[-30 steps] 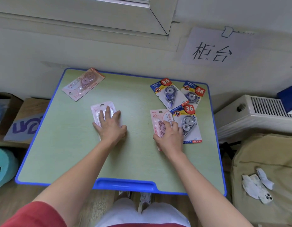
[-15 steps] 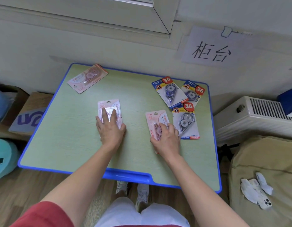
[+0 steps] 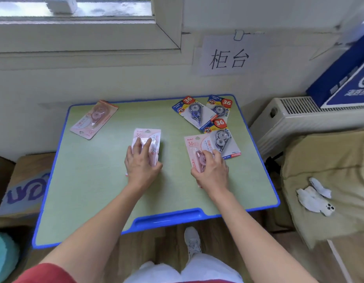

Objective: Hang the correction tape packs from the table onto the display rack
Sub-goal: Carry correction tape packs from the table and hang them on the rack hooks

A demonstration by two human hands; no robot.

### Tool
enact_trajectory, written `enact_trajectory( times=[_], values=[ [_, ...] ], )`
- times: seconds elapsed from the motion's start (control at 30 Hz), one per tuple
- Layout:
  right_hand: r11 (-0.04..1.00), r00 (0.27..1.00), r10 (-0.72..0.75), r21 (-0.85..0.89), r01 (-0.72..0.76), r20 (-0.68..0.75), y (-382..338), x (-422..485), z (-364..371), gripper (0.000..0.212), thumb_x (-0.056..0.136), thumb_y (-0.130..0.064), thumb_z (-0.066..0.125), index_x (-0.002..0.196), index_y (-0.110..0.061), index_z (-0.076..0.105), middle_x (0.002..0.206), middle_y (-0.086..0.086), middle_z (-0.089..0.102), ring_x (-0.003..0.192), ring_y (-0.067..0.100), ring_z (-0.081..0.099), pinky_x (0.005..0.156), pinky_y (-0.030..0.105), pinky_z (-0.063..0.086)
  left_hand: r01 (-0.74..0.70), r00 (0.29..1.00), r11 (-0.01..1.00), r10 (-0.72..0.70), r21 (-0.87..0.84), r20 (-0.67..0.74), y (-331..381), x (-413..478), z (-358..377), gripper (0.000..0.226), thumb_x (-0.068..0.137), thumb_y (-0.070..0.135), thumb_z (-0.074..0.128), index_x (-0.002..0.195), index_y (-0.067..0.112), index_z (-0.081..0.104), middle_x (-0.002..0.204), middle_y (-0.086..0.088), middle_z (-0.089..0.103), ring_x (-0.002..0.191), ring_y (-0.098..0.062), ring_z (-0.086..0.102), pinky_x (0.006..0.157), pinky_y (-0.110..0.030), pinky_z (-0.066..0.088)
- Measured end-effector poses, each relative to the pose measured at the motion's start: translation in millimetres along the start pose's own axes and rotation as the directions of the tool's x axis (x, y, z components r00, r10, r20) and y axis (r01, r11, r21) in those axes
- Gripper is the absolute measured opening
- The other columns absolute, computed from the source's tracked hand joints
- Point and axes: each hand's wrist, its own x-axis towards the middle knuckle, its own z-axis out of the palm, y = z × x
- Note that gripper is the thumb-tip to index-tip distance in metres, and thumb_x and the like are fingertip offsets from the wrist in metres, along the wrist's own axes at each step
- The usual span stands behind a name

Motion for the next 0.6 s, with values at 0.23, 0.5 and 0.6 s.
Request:
enact_trajectory(
  times=[0.23,0.5,0.6],
  values=[
    [0.955,0.942,0.295,0.090,-0.284,-0.157,7,-110,9,0.063,0.078,-0.032,0.066,0.135,-0.015,0.046,0.139,0.010,0.039,0.120,0.032,0.041,0.098,0.038,0.032,-0.273,0.951,0.962,0.269,0.007,0.150,-8,-30,-16,0.072,0.081,0.022,0.067,0.146,0.021,0.036,0.154,-0.009,0.024,0.138,-0.032,0.023,0.111,-0.039,0.020],
    [0.811,0.759,0.585,0.212,-0.545,-0.286,38,-249,4,0.062,0.080,-0.033,0.064,0.136,-0.016,0.045,0.138,0.007,0.037,0.124,0.029,0.037,0.096,0.034,0.029,-0.570,0.758,0.814,0.574,-0.113,0.309,32,-134,-2,0.074,0.080,0.021,0.070,0.146,0.021,0.037,0.154,-0.010,0.025,0.135,-0.033,0.028,0.109,-0.041,0.023],
    [0.737,0.665,0.676,0.265,-0.622,-0.318,57,-303,-1,0.061,0.080,-0.033,0.063,0.136,-0.017,0.045,0.138,0.006,0.037,0.125,0.029,0.037,0.097,0.034,0.030,-0.659,0.657,0.739,0.656,-0.140,0.371,49,-181,7,0.074,0.079,0.020,0.068,0.146,0.020,0.036,0.154,-0.011,0.025,0.136,-0.033,0.026,0.109,-0.043,0.023]
  ],
)
